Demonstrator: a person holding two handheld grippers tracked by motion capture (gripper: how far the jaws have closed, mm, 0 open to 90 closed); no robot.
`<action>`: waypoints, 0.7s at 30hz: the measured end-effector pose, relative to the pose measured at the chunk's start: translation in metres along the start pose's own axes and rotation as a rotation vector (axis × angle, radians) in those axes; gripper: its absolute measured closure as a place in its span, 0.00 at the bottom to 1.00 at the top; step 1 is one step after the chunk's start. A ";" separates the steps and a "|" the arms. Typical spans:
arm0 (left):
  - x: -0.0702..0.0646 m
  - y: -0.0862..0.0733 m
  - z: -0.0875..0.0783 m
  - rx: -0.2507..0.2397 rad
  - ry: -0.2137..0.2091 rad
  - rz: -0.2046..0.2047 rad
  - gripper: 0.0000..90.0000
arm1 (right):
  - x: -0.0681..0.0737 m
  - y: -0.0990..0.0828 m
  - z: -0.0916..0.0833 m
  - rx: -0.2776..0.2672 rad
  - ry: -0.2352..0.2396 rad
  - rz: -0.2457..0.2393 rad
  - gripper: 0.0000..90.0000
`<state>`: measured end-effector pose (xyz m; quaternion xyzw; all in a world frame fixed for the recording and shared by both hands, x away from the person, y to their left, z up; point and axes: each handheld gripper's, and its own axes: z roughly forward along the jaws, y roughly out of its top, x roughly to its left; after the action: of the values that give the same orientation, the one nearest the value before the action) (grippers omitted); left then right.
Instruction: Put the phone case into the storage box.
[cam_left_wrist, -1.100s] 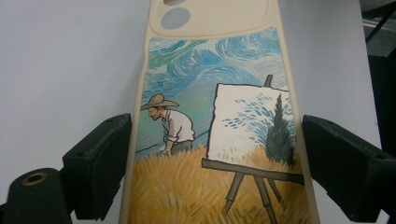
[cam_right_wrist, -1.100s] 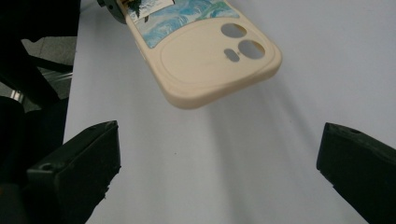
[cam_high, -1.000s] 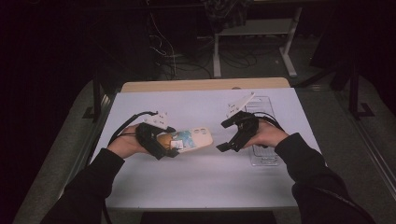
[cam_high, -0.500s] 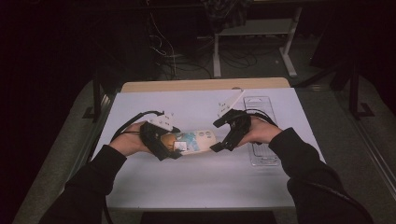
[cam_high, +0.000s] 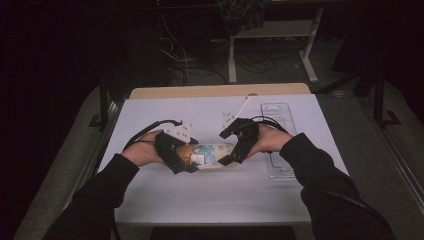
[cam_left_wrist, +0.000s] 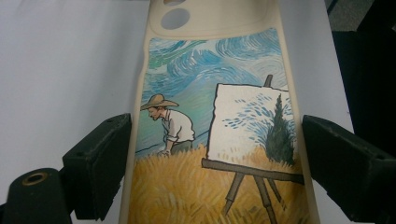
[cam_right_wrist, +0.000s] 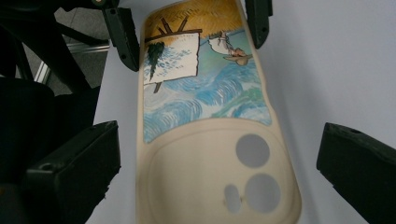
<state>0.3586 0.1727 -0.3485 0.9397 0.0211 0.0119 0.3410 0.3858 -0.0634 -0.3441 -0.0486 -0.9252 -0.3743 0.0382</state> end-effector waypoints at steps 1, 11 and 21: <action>-0.001 0.001 0.000 -0.003 -0.003 -0.001 0.13 | 0.001 0.001 0.002 0.004 0.004 0.001 0.00; -0.002 0.006 0.002 0.010 -0.012 0.029 0.13 | 0.005 0.005 0.016 0.035 0.032 -0.037 0.00; -0.002 0.010 0.004 0.022 -0.012 0.050 0.13 | 0.008 0.002 0.026 0.092 0.031 -0.071 0.00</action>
<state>0.3571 0.1626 -0.3457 0.9437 -0.0042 0.0147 0.3305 0.3768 -0.0438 -0.3605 -0.0083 -0.9419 -0.3332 0.0415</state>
